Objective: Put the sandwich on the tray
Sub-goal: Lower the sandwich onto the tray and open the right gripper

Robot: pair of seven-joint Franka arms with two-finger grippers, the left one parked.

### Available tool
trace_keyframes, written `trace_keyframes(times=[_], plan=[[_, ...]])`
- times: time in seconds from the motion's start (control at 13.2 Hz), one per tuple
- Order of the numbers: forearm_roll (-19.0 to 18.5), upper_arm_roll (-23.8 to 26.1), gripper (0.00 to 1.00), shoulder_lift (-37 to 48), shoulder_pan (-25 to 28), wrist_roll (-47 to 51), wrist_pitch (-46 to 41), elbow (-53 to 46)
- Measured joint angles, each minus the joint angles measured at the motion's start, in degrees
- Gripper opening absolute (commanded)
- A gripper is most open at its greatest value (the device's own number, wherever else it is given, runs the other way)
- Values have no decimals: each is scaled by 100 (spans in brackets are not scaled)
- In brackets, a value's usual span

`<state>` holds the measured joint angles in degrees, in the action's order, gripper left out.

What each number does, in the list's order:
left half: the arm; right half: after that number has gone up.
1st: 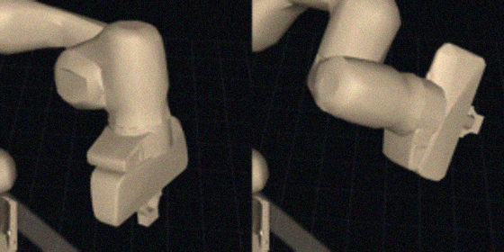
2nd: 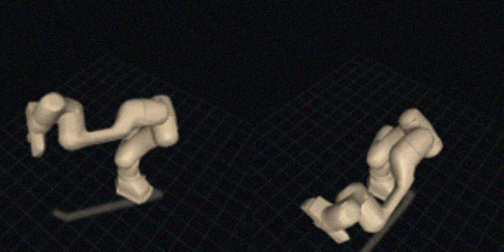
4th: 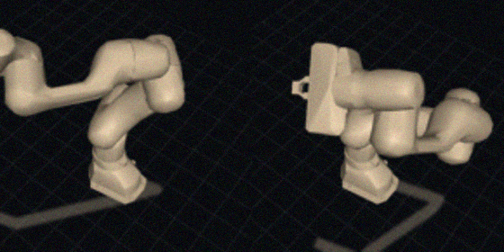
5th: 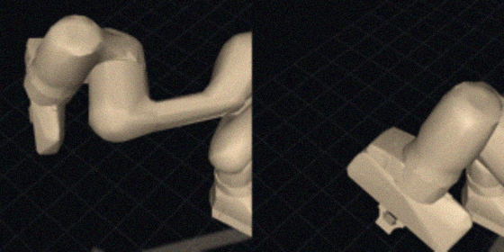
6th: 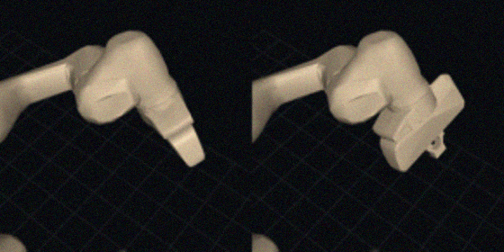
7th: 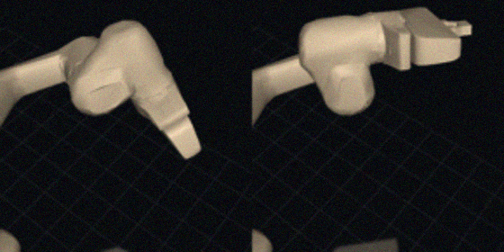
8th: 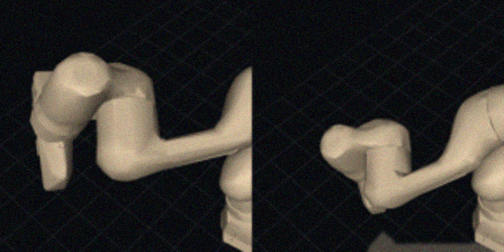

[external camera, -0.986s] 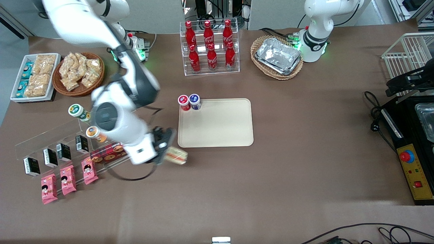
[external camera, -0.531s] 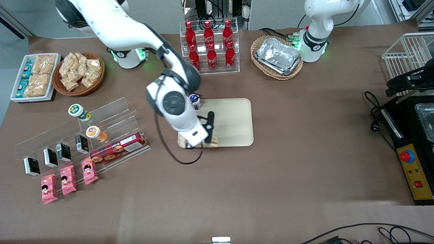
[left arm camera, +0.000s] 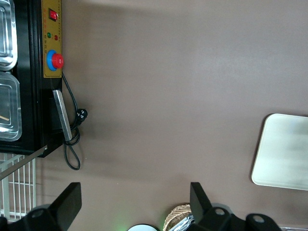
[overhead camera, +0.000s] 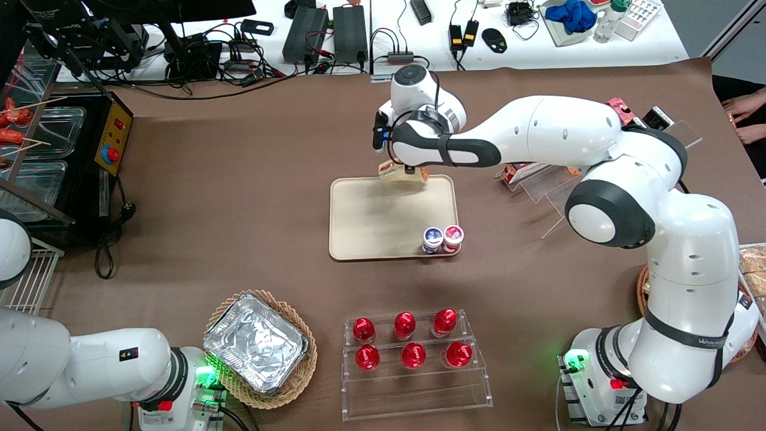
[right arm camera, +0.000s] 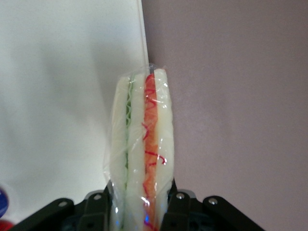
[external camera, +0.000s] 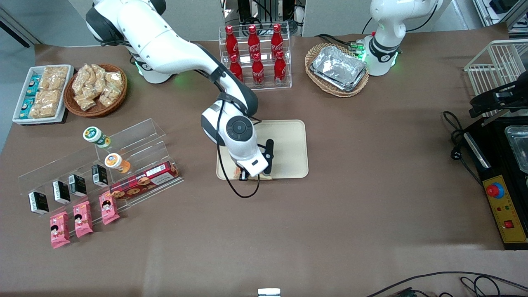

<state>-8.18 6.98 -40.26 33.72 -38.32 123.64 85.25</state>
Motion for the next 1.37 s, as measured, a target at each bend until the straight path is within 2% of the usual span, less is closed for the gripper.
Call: trace_keyframes(times=[0.61, 0.76, 0.83, 1.21, 1.37], plan=[[1, 20, 43, -186, 562, 222, 179, 55], [1, 18, 58, -191, 582, 223, 178, 128], [1, 15, 100, -192, 581, 223, 180, 145], [12, -3, 100, -194, 538, 360, 209, 145], [159, -27, 100, -124, 475, 472, 211, 93]])
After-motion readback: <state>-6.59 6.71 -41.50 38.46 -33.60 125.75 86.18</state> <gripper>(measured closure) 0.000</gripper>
